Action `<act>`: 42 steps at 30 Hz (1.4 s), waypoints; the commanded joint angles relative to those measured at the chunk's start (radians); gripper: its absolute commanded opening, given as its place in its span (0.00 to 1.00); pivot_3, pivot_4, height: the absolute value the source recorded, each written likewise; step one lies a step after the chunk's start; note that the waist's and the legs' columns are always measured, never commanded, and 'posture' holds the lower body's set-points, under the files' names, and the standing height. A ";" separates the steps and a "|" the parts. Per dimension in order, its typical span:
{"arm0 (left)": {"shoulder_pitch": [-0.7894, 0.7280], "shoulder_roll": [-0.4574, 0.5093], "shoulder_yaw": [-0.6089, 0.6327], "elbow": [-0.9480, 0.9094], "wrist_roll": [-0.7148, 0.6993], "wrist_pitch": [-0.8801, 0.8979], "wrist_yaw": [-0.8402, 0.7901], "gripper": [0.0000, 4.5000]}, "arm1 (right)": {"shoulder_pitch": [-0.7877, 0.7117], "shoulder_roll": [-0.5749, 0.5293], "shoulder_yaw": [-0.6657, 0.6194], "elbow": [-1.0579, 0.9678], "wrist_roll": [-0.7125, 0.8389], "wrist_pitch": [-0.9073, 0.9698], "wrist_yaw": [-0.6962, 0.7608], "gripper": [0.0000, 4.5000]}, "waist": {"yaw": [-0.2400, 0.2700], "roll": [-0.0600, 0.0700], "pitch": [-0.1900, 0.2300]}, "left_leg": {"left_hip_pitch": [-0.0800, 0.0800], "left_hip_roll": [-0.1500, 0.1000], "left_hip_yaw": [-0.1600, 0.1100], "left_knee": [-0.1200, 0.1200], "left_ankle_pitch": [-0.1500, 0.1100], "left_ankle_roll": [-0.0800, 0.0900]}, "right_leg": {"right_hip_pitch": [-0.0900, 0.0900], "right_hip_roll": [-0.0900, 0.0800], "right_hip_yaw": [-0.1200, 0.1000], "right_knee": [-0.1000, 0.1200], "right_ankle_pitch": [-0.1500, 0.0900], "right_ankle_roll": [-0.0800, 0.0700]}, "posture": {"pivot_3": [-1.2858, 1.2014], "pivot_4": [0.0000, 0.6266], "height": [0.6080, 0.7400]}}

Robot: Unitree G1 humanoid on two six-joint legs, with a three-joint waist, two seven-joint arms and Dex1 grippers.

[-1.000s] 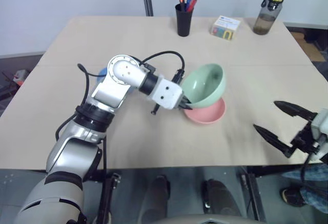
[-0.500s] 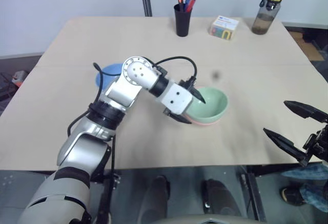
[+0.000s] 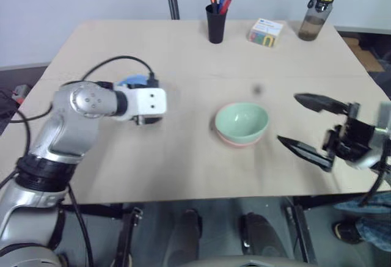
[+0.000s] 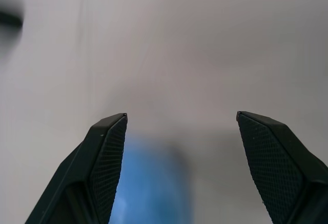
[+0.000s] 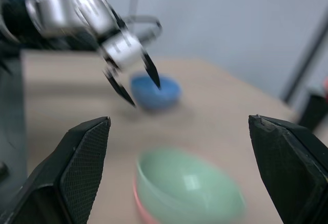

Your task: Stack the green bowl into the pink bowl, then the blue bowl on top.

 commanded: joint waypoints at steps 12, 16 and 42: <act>-0.045 -0.031 -0.114 0.113 0.174 -0.009 0.073 0.66 | -0.134 0.078 0.136 0.109 -0.035 -0.026 0.046 1.00 | 0.008 0.000 0.000 | -0.002 0.000 0.001 -0.005 0.000 0.000 | -0.005 0.001 0.001 0.002 0.000 0.000 | 0.52 0.24 1.00; -0.056 -0.039 -0.121 0.131 0.175 -0.019 0.066 0.32 | -0.118 0.069 0.123 0.105 -0.042 -0.026 0.046 1.00 | 0.007 0.000 0.000 | -0.001 0.000 0.001 -0.005 0.000 0.000 | -0.005 0.001 0.002 0.002 0.000 0.000 | 0.52 0.24 1.00; -0.333 -0.343 -0.182 0.104 -0.367 -0.310 -0.319 0.08 | 0.430 -0.022 -0.341 -0.086 -0.058 -0.034 -0.025 1.00 | 0.001 0.002 -0.001 | 0.000 0.000 0.003 -0.002 0.000 0.000 | -0.004 0.001 0.004 0.003 0.000 0.000 | 0.52 0.24 1.00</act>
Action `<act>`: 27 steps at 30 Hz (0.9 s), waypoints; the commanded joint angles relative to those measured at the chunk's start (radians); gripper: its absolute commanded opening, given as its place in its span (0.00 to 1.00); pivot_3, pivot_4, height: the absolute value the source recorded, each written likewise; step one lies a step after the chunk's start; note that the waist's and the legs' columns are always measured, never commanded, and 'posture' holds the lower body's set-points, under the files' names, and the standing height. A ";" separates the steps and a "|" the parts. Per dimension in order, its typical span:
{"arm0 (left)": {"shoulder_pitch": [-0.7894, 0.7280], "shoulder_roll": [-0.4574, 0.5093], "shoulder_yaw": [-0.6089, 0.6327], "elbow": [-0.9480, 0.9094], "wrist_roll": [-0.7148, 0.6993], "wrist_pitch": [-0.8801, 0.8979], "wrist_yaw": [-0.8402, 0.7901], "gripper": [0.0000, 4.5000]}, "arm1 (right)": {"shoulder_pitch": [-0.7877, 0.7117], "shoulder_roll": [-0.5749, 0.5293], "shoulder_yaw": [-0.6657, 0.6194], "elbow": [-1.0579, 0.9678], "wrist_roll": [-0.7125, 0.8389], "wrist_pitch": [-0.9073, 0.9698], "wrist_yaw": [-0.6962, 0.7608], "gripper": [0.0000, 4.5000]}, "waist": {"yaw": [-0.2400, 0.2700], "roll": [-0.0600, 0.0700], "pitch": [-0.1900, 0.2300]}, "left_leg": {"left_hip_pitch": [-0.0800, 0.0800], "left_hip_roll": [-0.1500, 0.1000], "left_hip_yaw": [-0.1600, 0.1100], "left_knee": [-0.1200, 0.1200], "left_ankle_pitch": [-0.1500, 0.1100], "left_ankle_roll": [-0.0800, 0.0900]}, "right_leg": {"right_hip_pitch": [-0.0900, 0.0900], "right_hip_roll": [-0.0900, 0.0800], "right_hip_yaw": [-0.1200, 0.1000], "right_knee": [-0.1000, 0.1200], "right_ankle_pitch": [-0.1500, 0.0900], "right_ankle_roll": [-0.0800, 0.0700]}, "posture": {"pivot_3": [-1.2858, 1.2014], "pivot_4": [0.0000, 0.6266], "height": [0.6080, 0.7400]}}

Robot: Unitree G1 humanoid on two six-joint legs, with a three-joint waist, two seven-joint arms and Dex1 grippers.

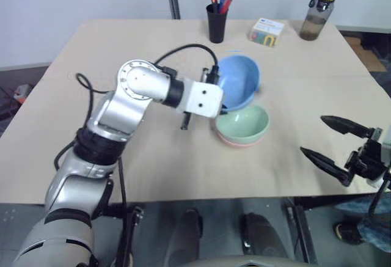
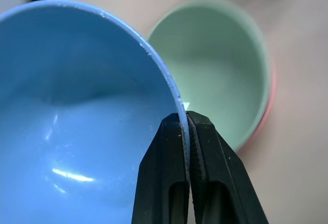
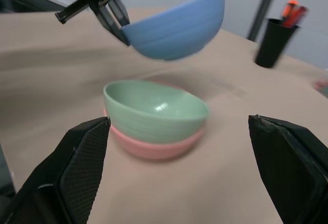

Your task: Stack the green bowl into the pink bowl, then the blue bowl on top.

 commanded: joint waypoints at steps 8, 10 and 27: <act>-0.030 -0.015 0.053 0.082 -0.051 -0.063 0.016 0.64 | 0.066 0.009 -0.065 -0.114 0.026 -0.004 -0.070 1.00 | 0.008 0.000 0.000 | -0.002 0.000 0.000 0.001 0.000 0.000 | 0.000 0.000 0.000 -0.001 0.000 0.000 | 0.52 0.24 1.00; 0.011 -0.006 0.097 0.065 -0.086 -0.039 0.047 0.64 | 0.052 -0.001 -0.055 -0.101 0.029 -0.003 -0.067 1.00 | 0.006 0.000 0.000 | -0.002 0.000 0.000 0.001 0.000 0.000 | 0.000 0.000 0.000 -0.001 0.000 0.000 | 0.52 0.24 1.00; 1.014 0.069 0.811 -0.521 -0.460 0.424 0.353 0.64 | -0.224 -0.186 0.132 0.273 -0.056 0.074 0.070 1.00 | -0.008 -0.002 0.000 | 0.004 0.001 0.008 -0.003 -0.002 0.001 | 0.001 -0.004 0.005 -0.004 0.000 -0.001 | 0.52 0.24 1.00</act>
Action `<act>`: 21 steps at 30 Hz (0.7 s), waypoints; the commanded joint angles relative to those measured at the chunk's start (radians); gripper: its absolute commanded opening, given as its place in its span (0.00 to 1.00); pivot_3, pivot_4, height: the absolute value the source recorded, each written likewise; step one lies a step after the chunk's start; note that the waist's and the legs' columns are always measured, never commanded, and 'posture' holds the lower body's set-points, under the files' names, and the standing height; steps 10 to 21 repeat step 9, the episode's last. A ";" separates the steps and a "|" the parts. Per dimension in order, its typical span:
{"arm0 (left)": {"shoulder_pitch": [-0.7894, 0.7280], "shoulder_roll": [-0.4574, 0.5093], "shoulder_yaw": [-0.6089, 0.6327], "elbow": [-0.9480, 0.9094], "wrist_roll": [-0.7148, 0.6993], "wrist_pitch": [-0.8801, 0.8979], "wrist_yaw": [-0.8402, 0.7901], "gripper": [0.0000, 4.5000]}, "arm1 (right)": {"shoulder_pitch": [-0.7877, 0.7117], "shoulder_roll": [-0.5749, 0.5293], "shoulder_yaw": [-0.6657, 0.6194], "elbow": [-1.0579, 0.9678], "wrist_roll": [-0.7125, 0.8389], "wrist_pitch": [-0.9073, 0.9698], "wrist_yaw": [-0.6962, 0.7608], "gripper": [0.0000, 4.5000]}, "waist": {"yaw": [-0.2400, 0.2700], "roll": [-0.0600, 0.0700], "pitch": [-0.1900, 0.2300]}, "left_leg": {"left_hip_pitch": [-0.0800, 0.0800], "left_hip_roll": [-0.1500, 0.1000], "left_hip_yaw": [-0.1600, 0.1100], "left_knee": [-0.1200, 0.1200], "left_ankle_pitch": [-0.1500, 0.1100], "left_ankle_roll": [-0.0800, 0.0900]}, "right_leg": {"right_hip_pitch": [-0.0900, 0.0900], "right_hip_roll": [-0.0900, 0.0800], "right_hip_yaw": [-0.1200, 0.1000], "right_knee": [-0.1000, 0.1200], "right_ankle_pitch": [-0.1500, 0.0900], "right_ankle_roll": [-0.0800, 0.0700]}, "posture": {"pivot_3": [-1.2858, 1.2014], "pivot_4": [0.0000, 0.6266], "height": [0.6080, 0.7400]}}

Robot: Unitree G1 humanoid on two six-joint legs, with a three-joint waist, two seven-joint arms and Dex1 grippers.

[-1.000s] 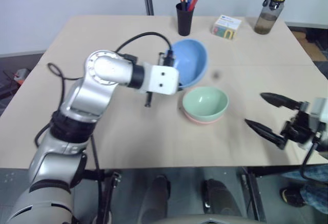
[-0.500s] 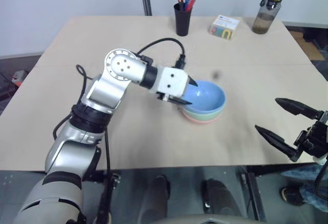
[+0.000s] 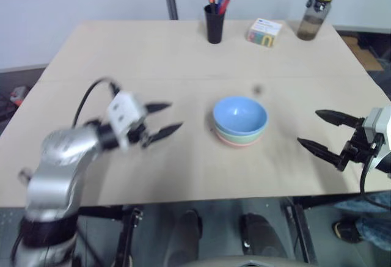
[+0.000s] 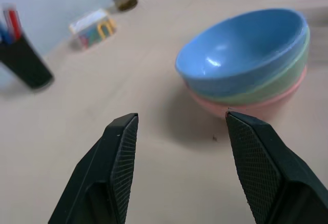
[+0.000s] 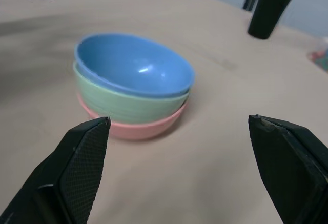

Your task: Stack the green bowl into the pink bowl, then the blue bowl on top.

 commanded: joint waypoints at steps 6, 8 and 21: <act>0.318 0.036 0.240 -0.121 -0.145 0.057 -0.020 0.64 | -0.044 -0.082 -0.013 0.166 -0.060 -0.052 0.166 1.00 | 0.023 -0.001 0.000 | -0.002 0.001 0.000 0.001 0.000 0.000 | -0.003 0.000 -0.002 0.000 -0.001 0.001 | 0.52 0.24 1.00; 0.332 0.042 0.260 -0.118 -0.165 0.059 -0.013 0.64 | -0.046 -0.088 -0.020 0.183 -0.064 -0.056 0.186 1.00 | 0.022 -0.001 0.000 | -0.003 0.001 0.001 0.003 -0.003 -0.004 | -0.003 -0.001 -0.002 -0.001 -0.001 0.001 | 0.52 0.24 1.00; 0.340 0.048 0.269 -0.119 -0.175 0.062 -0.013 0.64 | -0.047 -0.090 -0.023 0.189 -0.066 -0.056 0.194 1.00 | 0.022 -0.001 0.000 | -0.003 0.001 0.002 0.003 -0.003 -0.004 | -0.003 -0.002 -0.002 -0.002 -0.001 0.001 | 0.52 0.24 1.00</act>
